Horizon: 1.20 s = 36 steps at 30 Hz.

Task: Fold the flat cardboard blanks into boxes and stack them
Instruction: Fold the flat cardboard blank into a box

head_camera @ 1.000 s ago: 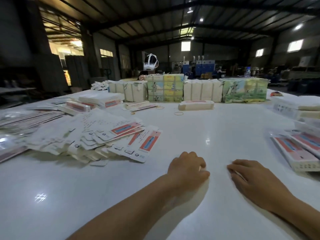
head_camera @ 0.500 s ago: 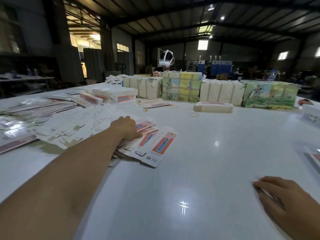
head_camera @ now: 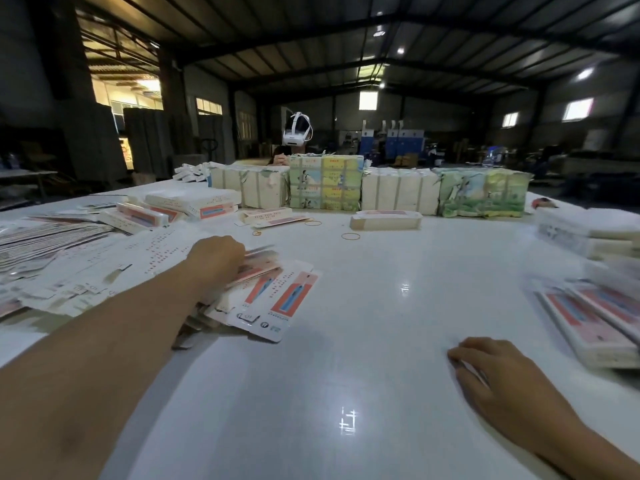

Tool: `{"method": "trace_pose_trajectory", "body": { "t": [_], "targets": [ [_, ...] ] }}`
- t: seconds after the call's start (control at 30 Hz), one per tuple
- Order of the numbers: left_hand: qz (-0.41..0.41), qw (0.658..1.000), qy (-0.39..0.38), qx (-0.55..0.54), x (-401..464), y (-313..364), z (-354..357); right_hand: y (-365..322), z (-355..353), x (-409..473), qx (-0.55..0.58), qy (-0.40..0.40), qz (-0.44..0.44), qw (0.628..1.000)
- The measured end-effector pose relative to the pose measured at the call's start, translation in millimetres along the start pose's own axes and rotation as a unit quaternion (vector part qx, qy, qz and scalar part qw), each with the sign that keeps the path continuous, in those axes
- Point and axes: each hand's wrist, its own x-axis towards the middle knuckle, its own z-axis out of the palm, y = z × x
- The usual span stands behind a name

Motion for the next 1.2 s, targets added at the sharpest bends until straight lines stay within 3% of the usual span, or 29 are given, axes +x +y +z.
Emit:
{"method": "trace_pose_trajectory", "body": {
  "t": [0.13, 0.2, 0.23, 0.27, 0.33, 0.37, 0.4, 0.43, 0.63, 0.8, 0.9, 1.03, 1.13, 1.2],
  "targets": [
    [0.039, 0.992, 0.104, -0.065, -12.7, 57.6, -47.3, 0.3, -7.9, 0.4, 0.062, -0.044, 0.031, 0.997],
    [0.110, 0.973, 0.178, -0.095, -33.2, 105.6, -64.1, 0.5, -13.4, -1.0, 0.202, 0.003, 0.082, 0.976],
    [0.145, 0.957, 0.216, -0.126, -47.2, 128.5, -69.1, 0.9, -17.1, -0.7, 0.321, 0.034, 0.138, 0.937],
    [0.177, 0.940, 0.240, -0.166, -63.0, 148.8, -72.1, 2.3, -22.6, 0.9, 0.457, 0.055, 0.208, 0.863],
    [0.242, 0.909, 0.264, -0.213, -92.7, 180.0, -73.2, 7.6, -34.1, 6.2, 0.683, 0.051, 0.319, 0.655],
    [0.274, 0.899, 0.271, -0.209, -105.5, 191.2, -71.6, 12.5, -39.0, 7.0, 0.731, 0.039, 0.348, 0.585],
    [0.303, 0.888, 0.283, -0.201, -116.0, 199.2, -69.1, 16.0, -42.9, 6.3, 0.746, 0.028, 0.365, 0.556],
    [0.323, 0.875, 0.300, -0.202, -123.8, 204.8, -64.8, 17.1, -45.3, 4.7, 0.744, 0.021, 0.375, 0.552],
    [0.306, 0.860, 0.265, -0.311, -142.5, 216.5, -45.4, 10.9, -40.1, 1.2, 0.691, 0.005, 0.362, 0.626],
    [0.201, 0.929, 0.120, -0.286, -134.6, 223.5, -45.4, -2.6, -38.4, -3.5, 0.686, -0.053, 0.280, 0.670],
    [0.189, 0.914, 0.124, -0.336, -133.5, 219.4, -42.5, -7.1, -41.0, -6.8, 0.666, -0.050, 0.257, 0.698],
    [0.142, 0.908, 0.147, -0.367, -128.5, 211.3, -44.0, -5.8, -38.8, -14.2, 0.506, 0.012, 0.212, 0.836],
    [0.128, 0.905, 0.156, -0.374, -128.6, 209.8, -44.9, -10.4, -33.9, -17.2, 0.351, 0.003, 0.095, 0.931],
    [0.123, 0.904, 0.179, -0.369, -131.4, 209.9, -46.3, -11.0, -29.5, -17.6, 0.251, -0.010, 0.048, 0.967]
  ]
}}
